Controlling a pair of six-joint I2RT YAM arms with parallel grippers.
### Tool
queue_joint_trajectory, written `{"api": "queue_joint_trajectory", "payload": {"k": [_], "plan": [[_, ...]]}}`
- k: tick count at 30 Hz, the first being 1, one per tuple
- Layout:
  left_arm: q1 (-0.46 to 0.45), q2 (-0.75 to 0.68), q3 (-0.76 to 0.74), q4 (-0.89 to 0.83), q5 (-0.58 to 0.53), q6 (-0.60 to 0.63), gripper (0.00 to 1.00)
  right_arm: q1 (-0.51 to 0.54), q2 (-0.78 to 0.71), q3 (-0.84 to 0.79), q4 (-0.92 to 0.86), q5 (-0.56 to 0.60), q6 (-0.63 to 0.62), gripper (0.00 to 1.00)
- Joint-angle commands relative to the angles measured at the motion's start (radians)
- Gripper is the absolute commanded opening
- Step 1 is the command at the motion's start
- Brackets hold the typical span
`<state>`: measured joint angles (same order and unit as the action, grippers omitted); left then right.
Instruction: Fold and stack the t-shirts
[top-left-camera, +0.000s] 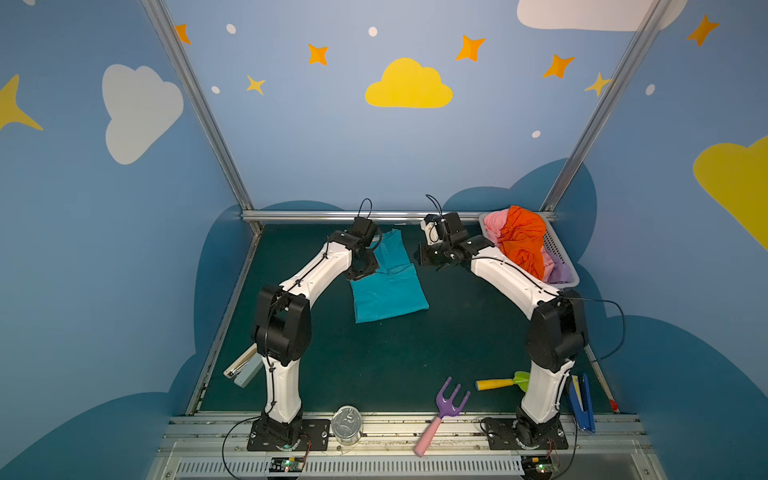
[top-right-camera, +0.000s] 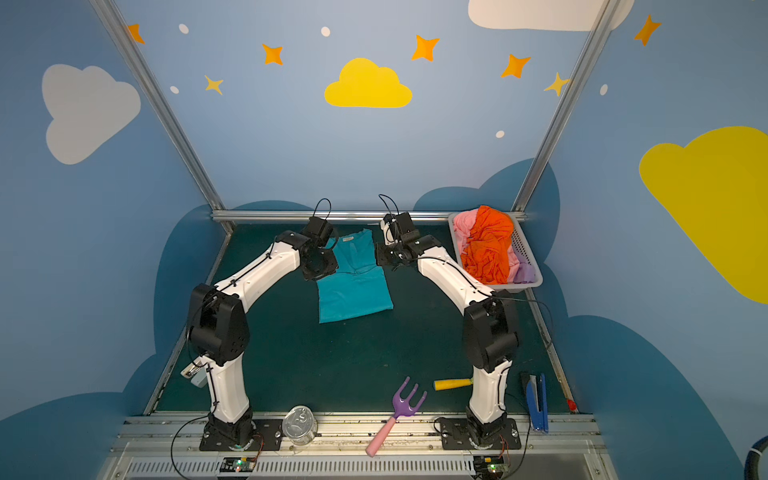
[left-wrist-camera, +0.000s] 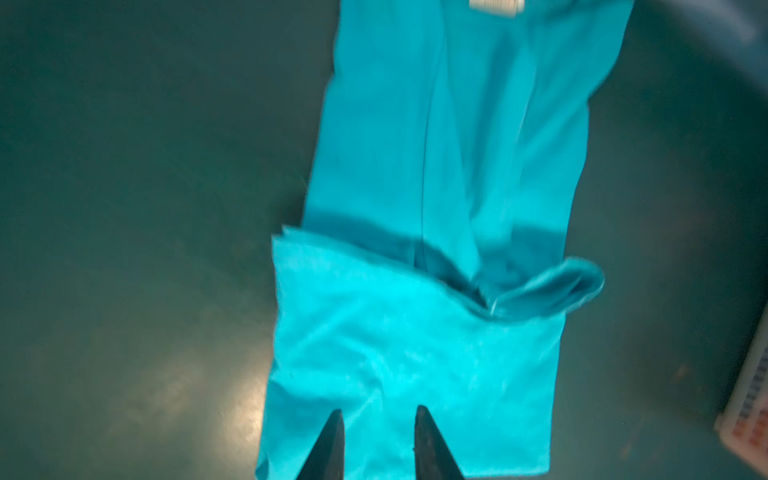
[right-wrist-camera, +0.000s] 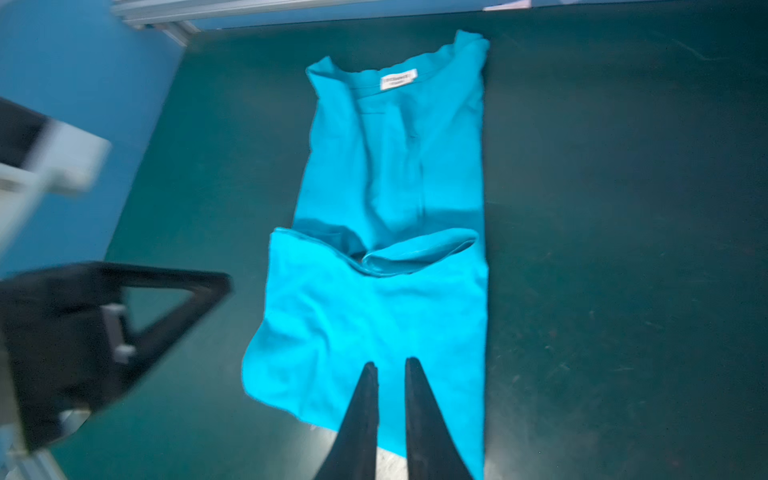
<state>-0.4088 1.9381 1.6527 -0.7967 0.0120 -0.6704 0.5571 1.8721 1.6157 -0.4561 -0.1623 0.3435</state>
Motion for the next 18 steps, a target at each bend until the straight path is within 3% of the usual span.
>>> {"api": "queue_joint_trajectory", "payload": {"k": [1, 9, 18], "plan": [[0.007, -0.013, -0.073, 0.102, 0.055, -0.035, 0.28, 0.034, 0.043, -0.06, 0.03, -0.045, 0.01, 0.13], [0.006, 0.149, -0.001, 0.156, 0.144, -0.036, 0.27, 0.053, 0.274, 0.07, -0.016, -0.222, 0.027, 0.11], [0.091, 0.42, 0.357, 0.065, 0.178, 0.013, 0.26, -0.042, 0.587, 0.463, -0.065, -0.338, 0.097, 0.11]]}}
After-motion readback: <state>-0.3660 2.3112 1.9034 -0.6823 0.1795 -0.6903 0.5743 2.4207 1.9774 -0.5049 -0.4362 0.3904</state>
